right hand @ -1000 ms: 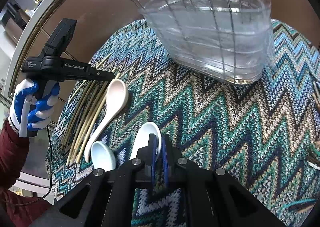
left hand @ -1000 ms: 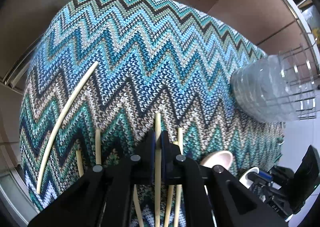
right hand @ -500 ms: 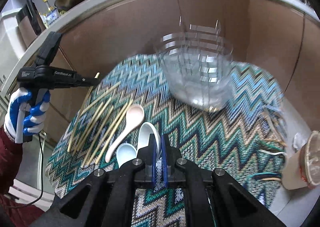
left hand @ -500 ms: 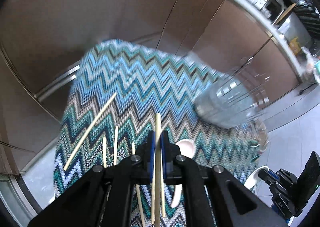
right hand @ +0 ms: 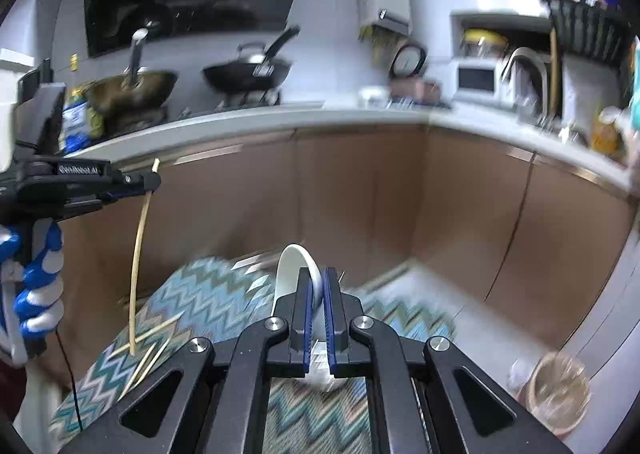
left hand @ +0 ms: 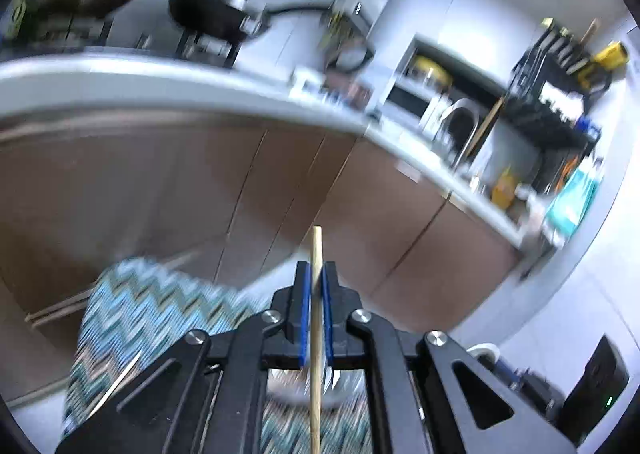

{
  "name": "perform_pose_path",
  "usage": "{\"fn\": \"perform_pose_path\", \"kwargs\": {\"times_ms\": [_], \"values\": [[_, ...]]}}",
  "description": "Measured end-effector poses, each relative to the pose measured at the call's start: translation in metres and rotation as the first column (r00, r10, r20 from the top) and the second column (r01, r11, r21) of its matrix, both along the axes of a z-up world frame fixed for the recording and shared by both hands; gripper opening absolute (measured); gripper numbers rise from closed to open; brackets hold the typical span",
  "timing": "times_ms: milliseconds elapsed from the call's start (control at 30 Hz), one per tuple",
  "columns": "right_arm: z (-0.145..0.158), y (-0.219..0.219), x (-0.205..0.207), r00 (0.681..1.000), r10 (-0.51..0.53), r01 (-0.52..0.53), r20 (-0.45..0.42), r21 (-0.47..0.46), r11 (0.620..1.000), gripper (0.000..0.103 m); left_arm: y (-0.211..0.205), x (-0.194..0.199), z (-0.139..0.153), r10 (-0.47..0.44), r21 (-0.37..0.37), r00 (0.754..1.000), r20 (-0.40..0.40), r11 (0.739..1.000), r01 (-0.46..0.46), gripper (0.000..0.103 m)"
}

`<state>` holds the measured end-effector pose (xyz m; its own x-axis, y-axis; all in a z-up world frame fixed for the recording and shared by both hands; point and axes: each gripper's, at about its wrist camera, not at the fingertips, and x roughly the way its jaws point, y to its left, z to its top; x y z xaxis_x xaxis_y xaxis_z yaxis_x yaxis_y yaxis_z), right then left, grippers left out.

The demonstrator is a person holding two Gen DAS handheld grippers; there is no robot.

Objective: Organize utensils
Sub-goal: 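Close the left tool on a chopstick while the right tool grasps the spoon, lift both, then lower the chopstick and spoon into the clear holder and open both tools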

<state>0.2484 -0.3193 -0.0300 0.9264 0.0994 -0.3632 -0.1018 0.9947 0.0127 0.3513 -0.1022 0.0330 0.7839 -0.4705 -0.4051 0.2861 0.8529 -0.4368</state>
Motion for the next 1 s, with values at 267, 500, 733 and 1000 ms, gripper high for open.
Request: {"fn": "perform_pose_path", "kwargs": {"times_ms": [267,500,733,1000], "values": [[-0.043,0.007,0.047,0.984,-0.147,0.154,0.098,-0.067,0.986,0.006,-0.060,0.030,-0.016,0.140,0.010,0.970,0.197,0.989,-0.145,0.005],[-0.087,0.010,0.065,0.974,-0.203,0.208,0.105,-0.040,0.977,0.006,-0.087,0.046,-0.069,0.193,0.068,0.952,0.237,0.974,-0.215,0.005],[-0.116,0.013,0.069,0.977,-0.195,0.198,0.083,-0.024,0.980,0.009,-0.095,0.048,-0.106,0.216,0.114,0.940,0.264,0.961,-0.253,0.007],[-0.121,0.014,0.064,0.978,-0.196,0.197,0.069,-0.003,0.980,0.028,-0.086,0.036,-0.113,0.208,0.138,0.948,0.241,0.960,-0.246,0.030]]}}
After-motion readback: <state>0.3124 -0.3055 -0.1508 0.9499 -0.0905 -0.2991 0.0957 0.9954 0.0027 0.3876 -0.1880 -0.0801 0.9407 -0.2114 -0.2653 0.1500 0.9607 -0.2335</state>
